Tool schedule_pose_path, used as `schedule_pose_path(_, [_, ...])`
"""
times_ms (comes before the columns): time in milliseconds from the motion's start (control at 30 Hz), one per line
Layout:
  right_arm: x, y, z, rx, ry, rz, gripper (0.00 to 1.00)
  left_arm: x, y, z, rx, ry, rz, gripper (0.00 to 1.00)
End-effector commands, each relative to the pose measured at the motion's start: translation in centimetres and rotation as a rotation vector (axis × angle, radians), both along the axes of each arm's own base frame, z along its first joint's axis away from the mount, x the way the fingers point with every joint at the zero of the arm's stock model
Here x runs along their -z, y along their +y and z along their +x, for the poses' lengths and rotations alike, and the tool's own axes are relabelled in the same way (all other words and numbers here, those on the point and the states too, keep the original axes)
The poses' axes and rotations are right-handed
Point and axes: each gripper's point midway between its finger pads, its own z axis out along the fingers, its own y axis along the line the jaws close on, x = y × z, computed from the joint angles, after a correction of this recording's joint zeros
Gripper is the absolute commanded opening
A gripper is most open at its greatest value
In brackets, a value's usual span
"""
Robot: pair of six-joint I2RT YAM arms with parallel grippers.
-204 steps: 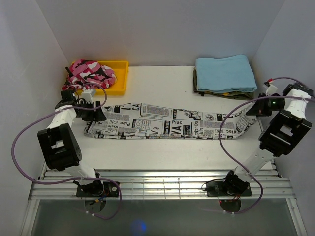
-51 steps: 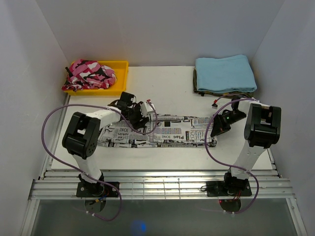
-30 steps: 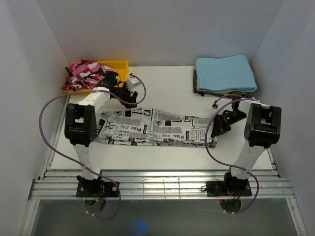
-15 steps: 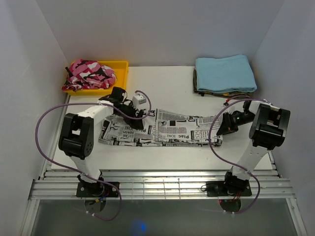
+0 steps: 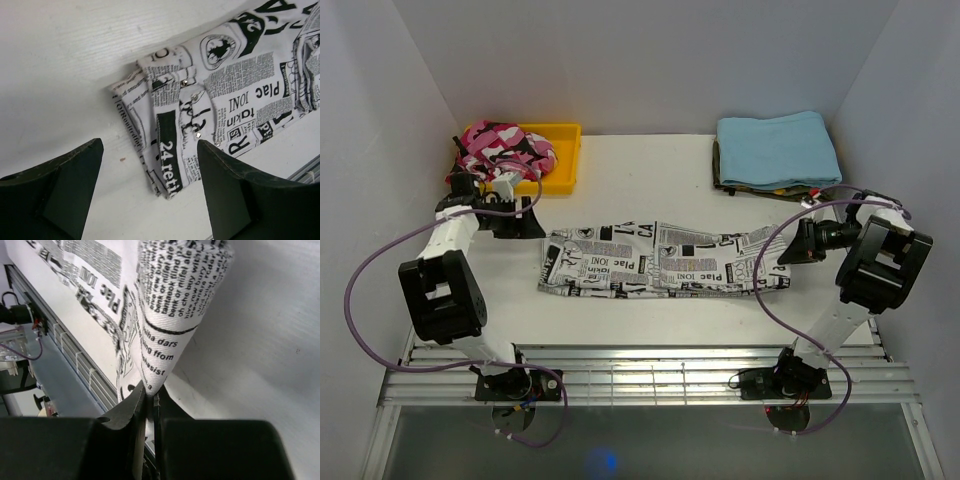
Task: Fold and stack the trousers
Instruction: Fold the trousers
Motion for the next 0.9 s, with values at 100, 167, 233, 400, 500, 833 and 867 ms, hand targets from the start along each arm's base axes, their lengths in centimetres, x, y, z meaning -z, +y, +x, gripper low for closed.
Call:
schedule_pose_path(100, [-9.0,2.0,2.5,0.027,-0.232,0.139,0.08,3.0,0.4,-3.3,-0.036,0.175,-0.012,0.81])
schedule_pose_path(167, [-10.3,3.2,2.8,0.030,-0.246,0.188,0.08,3.6,0.6,-3.4,-0.060,0.194,-0.023,0.80])
schedule_pose_path(233, [-11.1,4.2,3.0,0.022,-0.246,0.220,0.08,4.3,0.3,-3.6,-0.077,0.220,-0.055,0.79])
schedule_pose_path(400, [-13.2,8.5,3.5,-0.058,-0.263,0.300,0.08,4.5,-1.4,-3.1,-0.065,0.242,-0.181,0.76])
schedule_pose_path(500, [-13.7,10.9,4.1,-0.088,-0.274,0.295,0.08,5.0,-2.5,-3.2,-0.048,0.273,-0.260,0.71])
schedule_pose_path(833, [-14.1,20.7,4.6,-0.206,-0.295,0.250,0.08,7.5,-4.2,-3.8,-0.034,0.321,-0.303,0.41])
schedule_pose_path(867, [-13.3,22.3,4.3,-0.228,-0.286,0.204,0.08,7.6,-4.2,-3.8,-0.034,0.323,-0.307,0.33])
